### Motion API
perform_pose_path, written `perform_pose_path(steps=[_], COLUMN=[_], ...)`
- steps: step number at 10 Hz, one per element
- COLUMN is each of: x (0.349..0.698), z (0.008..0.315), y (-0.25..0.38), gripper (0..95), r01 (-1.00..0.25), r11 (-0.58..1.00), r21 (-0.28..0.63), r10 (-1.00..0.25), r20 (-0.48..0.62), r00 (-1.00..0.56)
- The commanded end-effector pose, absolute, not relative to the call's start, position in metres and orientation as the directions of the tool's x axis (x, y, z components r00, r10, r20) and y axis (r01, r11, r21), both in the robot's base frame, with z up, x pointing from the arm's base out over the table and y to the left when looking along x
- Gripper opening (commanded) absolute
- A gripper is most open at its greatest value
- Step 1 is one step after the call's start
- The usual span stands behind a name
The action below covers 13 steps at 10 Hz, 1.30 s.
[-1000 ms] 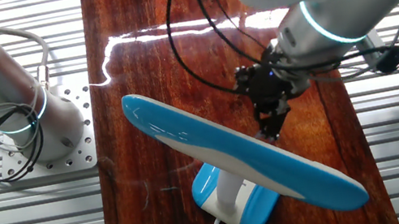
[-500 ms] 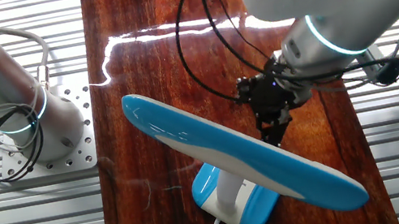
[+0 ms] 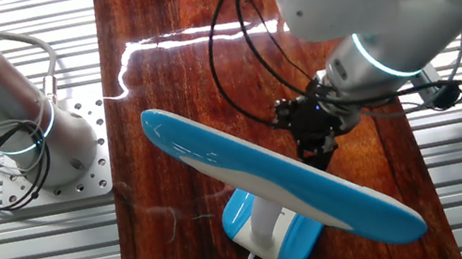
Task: Turn on the desk lamp by pressing the button
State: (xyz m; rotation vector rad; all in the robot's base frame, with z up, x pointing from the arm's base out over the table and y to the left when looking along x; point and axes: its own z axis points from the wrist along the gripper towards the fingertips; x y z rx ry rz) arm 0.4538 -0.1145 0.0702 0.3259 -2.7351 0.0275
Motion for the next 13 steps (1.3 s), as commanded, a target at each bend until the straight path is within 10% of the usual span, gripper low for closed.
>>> perform_pose_path(steps=[1,13], x=[0.449,0.432], z=[0.065,0.035], y=[-0.115,-0.126], gripper=[95.0,76.0], r01=[-0.241,-0.266], r11=[0.97,0.963], r21=[0.039,0.042], r10=[-0.238,-0.264], r20=[0.368,0.354], r00=[-0.899,-0.897])
